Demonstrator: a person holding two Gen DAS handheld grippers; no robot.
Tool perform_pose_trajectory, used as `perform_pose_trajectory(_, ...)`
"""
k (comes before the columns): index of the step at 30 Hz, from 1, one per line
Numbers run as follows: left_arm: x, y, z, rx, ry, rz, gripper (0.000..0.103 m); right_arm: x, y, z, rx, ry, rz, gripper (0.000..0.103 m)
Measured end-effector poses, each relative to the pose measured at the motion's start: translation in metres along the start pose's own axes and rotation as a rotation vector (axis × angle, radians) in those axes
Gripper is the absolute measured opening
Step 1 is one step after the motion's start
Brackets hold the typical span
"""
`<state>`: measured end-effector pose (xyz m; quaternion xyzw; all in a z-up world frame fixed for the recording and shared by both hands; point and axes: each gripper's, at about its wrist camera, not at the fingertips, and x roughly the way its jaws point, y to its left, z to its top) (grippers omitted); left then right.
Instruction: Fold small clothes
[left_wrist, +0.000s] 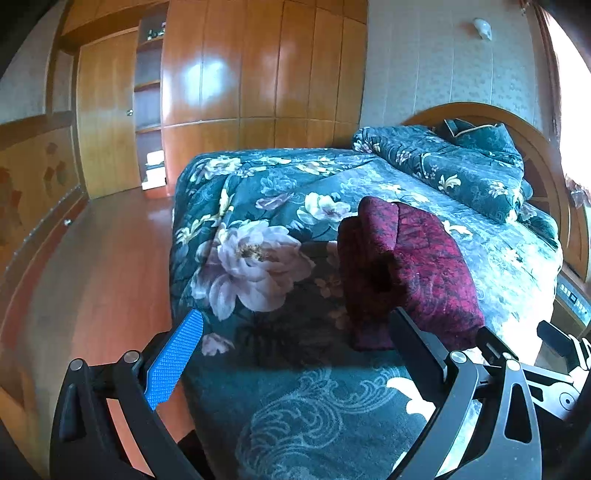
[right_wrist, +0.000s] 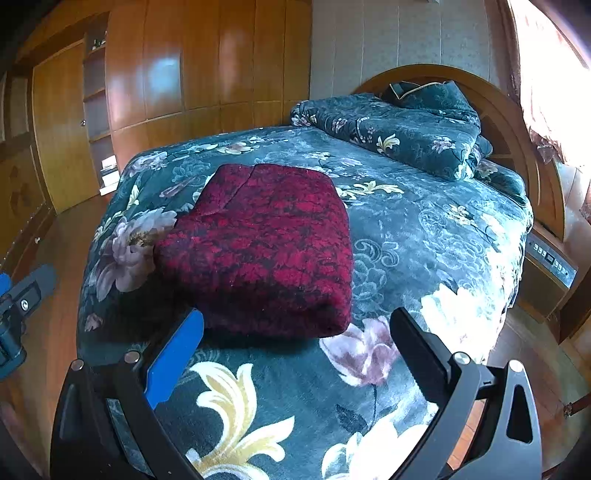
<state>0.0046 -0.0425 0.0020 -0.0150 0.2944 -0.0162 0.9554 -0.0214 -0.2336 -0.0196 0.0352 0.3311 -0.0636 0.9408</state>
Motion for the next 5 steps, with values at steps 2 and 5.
perform_pose_trajectory(2, 0.0008, -0.0003, -0.0008, 0.000, 0.002, -0.001, 0.099, 0.0002, -0.0006, 0.0003, 0.001, -0.003, 0.000, 0.101)
perform_pose_trajectory(5, 0.0043, -0.0007, -0.0023, -0.005, 0.013, -0.003, 0.099, 0.0019, -0.0009, 0.0002, 0.003, -0.001, 0.000, 0.101)
